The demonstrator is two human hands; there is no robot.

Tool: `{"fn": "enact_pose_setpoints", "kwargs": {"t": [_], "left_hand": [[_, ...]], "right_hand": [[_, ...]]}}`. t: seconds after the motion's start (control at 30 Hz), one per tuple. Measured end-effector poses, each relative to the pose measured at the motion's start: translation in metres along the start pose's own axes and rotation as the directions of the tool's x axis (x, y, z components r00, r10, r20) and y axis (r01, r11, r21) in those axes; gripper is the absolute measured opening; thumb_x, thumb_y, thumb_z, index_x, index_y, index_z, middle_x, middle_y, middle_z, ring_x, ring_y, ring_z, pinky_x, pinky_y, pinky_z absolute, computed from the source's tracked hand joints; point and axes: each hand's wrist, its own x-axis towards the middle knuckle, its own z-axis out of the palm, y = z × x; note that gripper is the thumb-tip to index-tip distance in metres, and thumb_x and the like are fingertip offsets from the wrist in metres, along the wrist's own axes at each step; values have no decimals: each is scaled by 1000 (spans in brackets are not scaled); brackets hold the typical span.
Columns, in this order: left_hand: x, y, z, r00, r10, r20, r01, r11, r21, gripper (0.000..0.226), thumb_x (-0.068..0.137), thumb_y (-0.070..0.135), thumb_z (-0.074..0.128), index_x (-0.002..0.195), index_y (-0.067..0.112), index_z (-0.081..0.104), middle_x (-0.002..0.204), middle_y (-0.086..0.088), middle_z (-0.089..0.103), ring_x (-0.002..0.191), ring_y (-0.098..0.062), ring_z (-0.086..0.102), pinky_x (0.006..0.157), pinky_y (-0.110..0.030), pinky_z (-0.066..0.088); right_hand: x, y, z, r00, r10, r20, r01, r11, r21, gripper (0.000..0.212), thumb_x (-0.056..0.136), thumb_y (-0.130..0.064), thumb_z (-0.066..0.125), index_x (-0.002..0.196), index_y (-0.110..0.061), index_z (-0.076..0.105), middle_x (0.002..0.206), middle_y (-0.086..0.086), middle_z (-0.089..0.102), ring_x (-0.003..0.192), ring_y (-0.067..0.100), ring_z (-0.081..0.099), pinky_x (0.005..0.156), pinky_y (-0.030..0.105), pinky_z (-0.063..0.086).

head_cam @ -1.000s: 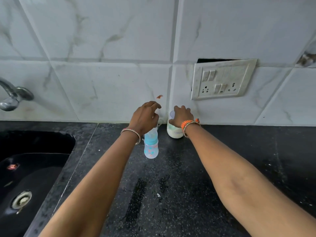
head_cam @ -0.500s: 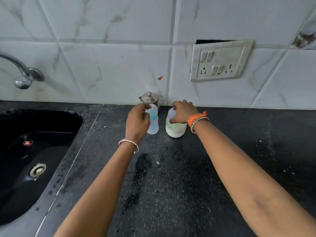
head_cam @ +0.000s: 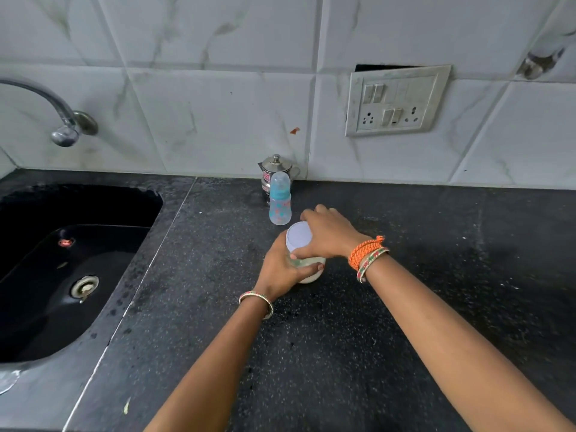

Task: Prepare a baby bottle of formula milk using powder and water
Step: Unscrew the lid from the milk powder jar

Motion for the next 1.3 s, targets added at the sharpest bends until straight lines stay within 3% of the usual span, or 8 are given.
{"fn": "enact_pose_setpoints", "kwargs": {"t": [0.13, 0.3, 0.5, 0.7, 0.83, 1.07, 1.17, 1.3], "left_hand": [[1, 1, -2, 998, -61, -12, 61, 998, -33, 81, 54, 33, 88, 122, 35, 44, 115, 13, 60, 107, -6, 57, 94, -27, 48], [2, -2, -1, 996, -91, -9, 90, 994, -63, 84, 54, 31, 89, 126, 33, 45, 112, 17, 60, 104, -1, 57, 85, -14, 44], [1, -3, -4, 994, -104, 41, 105, 993, -44, 86, 56, 34, 86, 129, 33, 41, 117, 13, 59, 107, -4, 57, 92, -24, 46], [6, -6, -5, 983, -143, 118, 150, 987, -54, 87, 55, 33, 87, 126, 33, 36, 116, 12, 59, 108, -7, 57, 99, -36, 47], [11, -11, -7, 975, -175, 137, 183, 982, -51, 91, 48, 40, 88, 123, 40, 36, 117, 13, 59, 110, -8, 57, 99, -38, 47], [12, -8, -8, 981, -163, 105, 171, 983, -64, 87, 55, 25, 89, 125, 38, 39, 109, 21, 56, 102, -1, 55, 85, -17, 42], [15, -8, -12, 978, -166, 128, 171, 985, -30, 94, 54, 29, 89, 130, 37, 35, 116, 13, 56, 109, -9, 54, 94, -25, 43], [21, -8, -16, 962, -193, 191, 188, 981, 44, 98, 52, 35, 89, 131, 42, 32, 121, 12, 54, 115, -11, 51, 101, -31, 41]], "right_hand": [[4, 1, -7, 994, -79, 70, 79, 997, 4, 77, 69, -52, 73, 131, -16, 45, 121, 6, 46, 113, 27, 46, 91, 39, 44], [10, -1, -11, 975, -200, 101, 202, 979, -14, 71, 71, -45, 75, 130, -17, 47, 107, 1, 41, 105, 22, 46, 80, 31, 38], [4, 0, -13, 951, -307, 39, 310, 945, -108, 59, 77, -53, 66, 121, -17, 53, 97, -1, 46, 97, 20, 53, 73, 28, 35], [0, -9, -6, 992, -122, -14, 110, 936, -333, 72, 80, -70, 46, 120, -11, 51, 115, 13, 58, 101, 32, 59, 72, 35, 41], [2, -5, -12, 984, -112, 138, 135, 977, -167, 70, 80, -67, 51, 121, -10, 49, 116, 14, 54, 93, 29, 56, 68, 34, 41], [14, -2, -21, 950, -191, 248, 246, 945, -216, 65, 77, -64, 59, 114, -11, 50, 101, 8, 49, 78, 22, 52, 65, 34, 45], [20, 2, -23, 942, -224, 249, 280, 934, -221, 62, 74, -64, 62, 104, -11, 52, 90, 5, 51, 64, 21, 59, 60, 36, 53], [25, 3, -25, 930, -209, 303, 297, 913, -280, 67, 66, -71, 61, 100, -14, 54, 94, 8, 55, 85, 28, 60, 72, 46, 56]]}}
